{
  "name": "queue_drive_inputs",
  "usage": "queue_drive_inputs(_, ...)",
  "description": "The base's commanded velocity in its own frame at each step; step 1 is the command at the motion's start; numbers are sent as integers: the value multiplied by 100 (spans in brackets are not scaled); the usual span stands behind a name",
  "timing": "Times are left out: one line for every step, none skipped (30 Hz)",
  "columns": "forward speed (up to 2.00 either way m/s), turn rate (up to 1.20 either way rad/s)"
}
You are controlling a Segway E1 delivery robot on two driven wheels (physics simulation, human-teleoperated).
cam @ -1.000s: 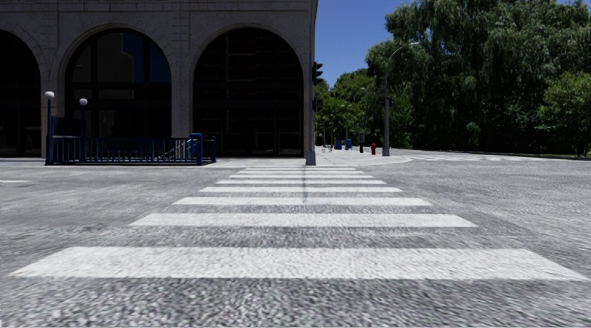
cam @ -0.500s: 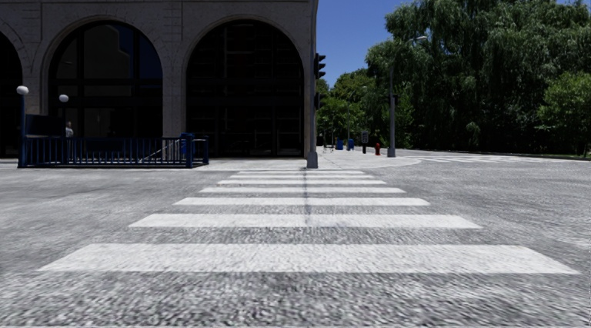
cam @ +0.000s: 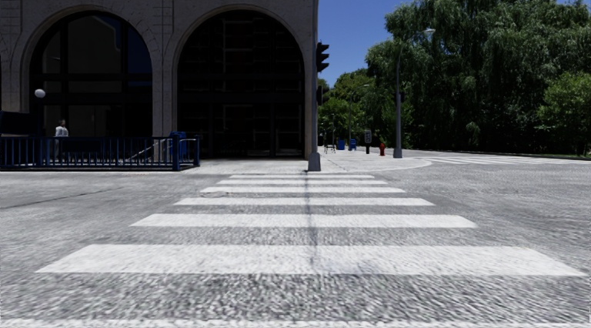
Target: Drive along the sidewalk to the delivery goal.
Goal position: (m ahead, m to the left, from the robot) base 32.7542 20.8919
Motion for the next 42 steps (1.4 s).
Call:
queue_drive_inputs(200, 0)
queue_drive_inputs(200, 0)
queue_drive_inputs(200, 0)
queue_drive_inputs(200, 0)
queue_drive_inputs(200, 0)
queue_drive_inputs(200, 0)
queue_drive_inputs(200, 0)
queue_drive_inputs(200, 0)
queue_drive_inputs(200, 0)
queue_drive_inputs(200, 0)
queue_drive_inputs(200, 0)
queue_drive_inputs(200, 0)
queue_drive_inputs(200, 0)
queue_drive_inputs(200, 0)
queue_drive_inputs(200, 0)
queue_drive_inputs(200, 0)
queue_drive_inputs(200, 0)
queue_drive_inputs(200, 0)
queue_drive_inputs(200, 0)
queue_drive_inputs(200, 0)
queue_drive_inputs(200, 0)
queue_drive_inputs(200, 0)
queue_drive_inputs(200, 0)
queue_drive_inputs(200, 0)
queue_drive_inputs(200, 0)
queue_drive_inputs(200, 0)
queue_drive_inputs(200, 0)
queue_drive_inputs(200, 0)
queue_drive_inputs(200, 0)
queue_drive_inputs(200, 0)
queue_drive_inputs(200, 0)
queue_drive_inputs(200, 0)
queue_drive_inputs(200, 0)
queue_drive_inputs(200, 0)
queue_drive_inputs(200, 0)
queue_drive_inputs(200, 0)
queue_drive_inputs(200, 0)
queue_drive_inputs(200, 0)
queue_drive_inputs(200, 0)
queue_drive_inputs(200, 0)
queue_drive_inputs(200, 0)
queue_drive_inputs(200, 0)
